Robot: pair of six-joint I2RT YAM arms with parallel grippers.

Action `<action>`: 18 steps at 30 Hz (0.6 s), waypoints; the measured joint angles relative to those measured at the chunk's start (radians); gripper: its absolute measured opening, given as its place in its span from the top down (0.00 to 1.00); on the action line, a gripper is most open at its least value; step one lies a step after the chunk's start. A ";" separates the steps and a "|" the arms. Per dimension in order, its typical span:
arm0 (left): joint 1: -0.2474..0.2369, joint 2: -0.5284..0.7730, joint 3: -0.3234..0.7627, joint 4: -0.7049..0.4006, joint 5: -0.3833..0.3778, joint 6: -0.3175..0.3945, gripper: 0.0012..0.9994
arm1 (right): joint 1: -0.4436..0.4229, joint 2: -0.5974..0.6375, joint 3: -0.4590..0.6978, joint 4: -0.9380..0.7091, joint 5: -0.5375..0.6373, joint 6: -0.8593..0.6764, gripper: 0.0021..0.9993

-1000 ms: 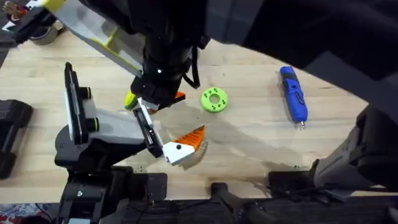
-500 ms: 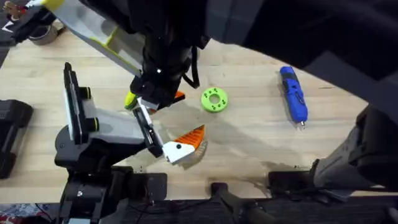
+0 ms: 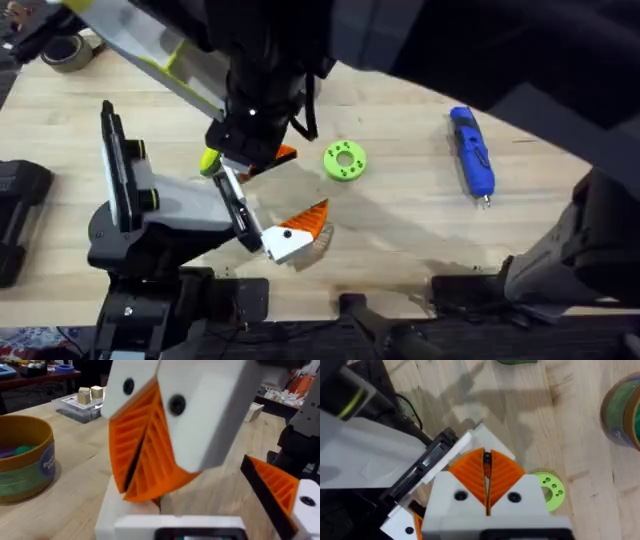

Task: Pick up the gripper from the table and insert it into the empty holder that is missing its gripper. Then pick up a screw, insert it into the mounting hole, and use the screwdriver to tighten it. Finally, clean up the table by picking up the vegetable and placing it into the bucket.

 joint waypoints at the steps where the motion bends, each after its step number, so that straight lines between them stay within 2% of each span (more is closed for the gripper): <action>1: 0.000 0.000 0.000 0.000 0.000 0.000 0.01 | 0.000 0.000 0.000 0.000 0.000 0.000 0.99; 13: 0.000 0.000 0.000 0.000 0.000 0.000 0.01 | 0.000 0.000 0.000 0.000 0.000 0.000 1.00; 14: 0.000 0.000 0.000 0.000 0.000 0.000 0.01 | 0.000 0.000 0.000 0.000 0.001 0.001 0.97; 15: 0.000 0.000 0.000 0.000 0.000 0.001 0.01 | 0.000 0.000 0.000 0.002 0.002 0.000 0.85; 18: 0.001 0.000 0.000 0.000 0.000 0.000 0.01 | -0.003 0.001 0.000 0.005 0.023 -0.003 0.41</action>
